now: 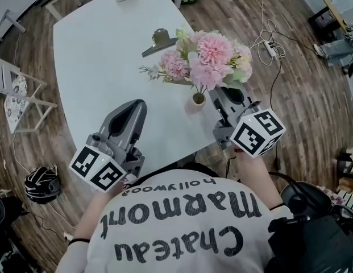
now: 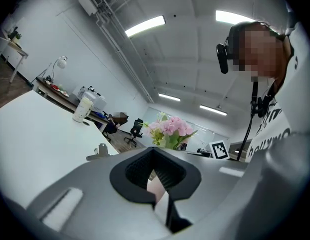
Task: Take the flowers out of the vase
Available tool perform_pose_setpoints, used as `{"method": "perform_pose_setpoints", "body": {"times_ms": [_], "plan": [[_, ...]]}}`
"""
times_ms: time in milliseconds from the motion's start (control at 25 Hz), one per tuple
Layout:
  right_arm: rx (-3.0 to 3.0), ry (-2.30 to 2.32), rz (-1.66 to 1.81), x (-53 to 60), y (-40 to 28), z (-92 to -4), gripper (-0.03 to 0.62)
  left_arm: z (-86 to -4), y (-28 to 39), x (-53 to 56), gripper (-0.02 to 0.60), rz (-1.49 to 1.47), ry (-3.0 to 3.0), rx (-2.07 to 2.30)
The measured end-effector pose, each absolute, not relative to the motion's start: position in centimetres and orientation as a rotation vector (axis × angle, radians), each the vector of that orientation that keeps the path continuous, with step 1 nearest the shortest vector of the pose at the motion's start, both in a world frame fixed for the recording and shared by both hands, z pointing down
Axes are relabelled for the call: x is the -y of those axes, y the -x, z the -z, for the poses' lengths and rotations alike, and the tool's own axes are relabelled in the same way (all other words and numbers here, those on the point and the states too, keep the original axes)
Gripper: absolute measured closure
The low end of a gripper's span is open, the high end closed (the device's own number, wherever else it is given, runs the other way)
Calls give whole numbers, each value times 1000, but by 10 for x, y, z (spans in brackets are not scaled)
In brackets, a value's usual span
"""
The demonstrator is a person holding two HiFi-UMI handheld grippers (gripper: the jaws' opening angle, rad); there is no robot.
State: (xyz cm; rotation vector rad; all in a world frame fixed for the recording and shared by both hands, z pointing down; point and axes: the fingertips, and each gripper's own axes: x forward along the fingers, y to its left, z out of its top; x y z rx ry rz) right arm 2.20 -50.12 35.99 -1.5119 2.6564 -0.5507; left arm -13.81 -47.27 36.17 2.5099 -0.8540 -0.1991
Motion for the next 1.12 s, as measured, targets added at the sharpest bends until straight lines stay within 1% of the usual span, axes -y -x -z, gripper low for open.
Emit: {"method": "perform_pose_setpoints", "body": {"times_ms": [160,400,760,1120], "plan": [[-2645,1450,506,489,-21,-344,571,-359,132,458,577,203,-2521,881],[-2639,1314,410,495,-41,-307,577,-345,119,442,577,203,-2482,1028],[-2673,1160,160,492,-59,-246,579,-329,114,402,577,239,-2421,1243],[-2683,1024,42,442,-81,-213,580,-316,97,343,577,256,-2406,1371]]}}
